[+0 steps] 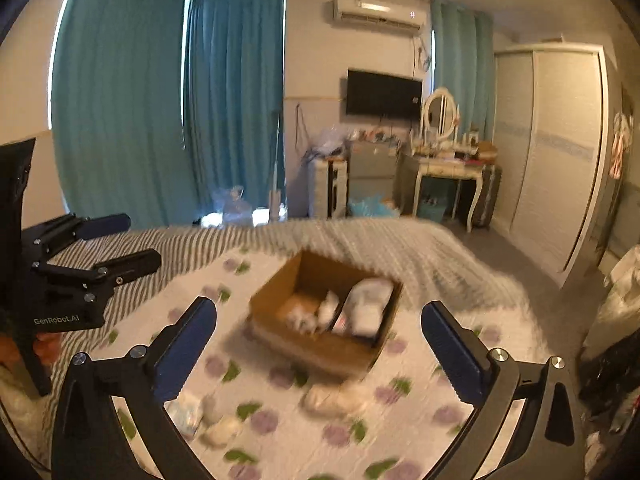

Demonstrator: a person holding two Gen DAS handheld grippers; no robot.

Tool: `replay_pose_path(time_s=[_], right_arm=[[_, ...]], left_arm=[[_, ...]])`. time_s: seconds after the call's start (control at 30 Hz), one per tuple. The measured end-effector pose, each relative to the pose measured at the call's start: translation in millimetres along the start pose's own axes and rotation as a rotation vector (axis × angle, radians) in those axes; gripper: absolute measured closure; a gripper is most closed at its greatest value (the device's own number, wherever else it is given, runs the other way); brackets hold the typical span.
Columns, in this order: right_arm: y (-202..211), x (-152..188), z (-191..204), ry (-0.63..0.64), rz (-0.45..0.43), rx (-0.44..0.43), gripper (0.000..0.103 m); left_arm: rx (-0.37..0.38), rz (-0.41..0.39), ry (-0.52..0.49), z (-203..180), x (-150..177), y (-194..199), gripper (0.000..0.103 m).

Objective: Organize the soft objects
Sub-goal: 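Grasp the blue tissue pack with the left tool while the right grasps the folded cloth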

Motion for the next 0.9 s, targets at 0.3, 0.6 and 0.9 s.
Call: replay_pose_path(time_s=[0.3, 0.6, 0.9], right_arm=[[-80.8, 150.7, 64.2, 0.035, 0.295, -0.143, 0.0], [-128.0, 215.8, 113.6, 0.098, 0.439, -0.237, 0.007], [-153.8, 232.0, 129.0, 0.086, 0.507, -0.292, 0.054]], left_arm=[[-0.036, 0.197, 0.122, 12.6, 135.0, -36.8, 0.025], [-0.022, 0.273, 0.157, 18.3, 187.6, -57.9, 0.025], [-0.011, 0.354, 0.162, 20.2, 214.8, -73.4, 0.025]])
Point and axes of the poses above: each gripper's, at about its wrist camera, not at the fingertips, and y roughly against the way its jaws point, z to its left, x to its underside, the point moved 7 cm from there along -y, roughly the way its jaws point, and after that the axes turned 5 degrees about x, right-handed, at the moved point
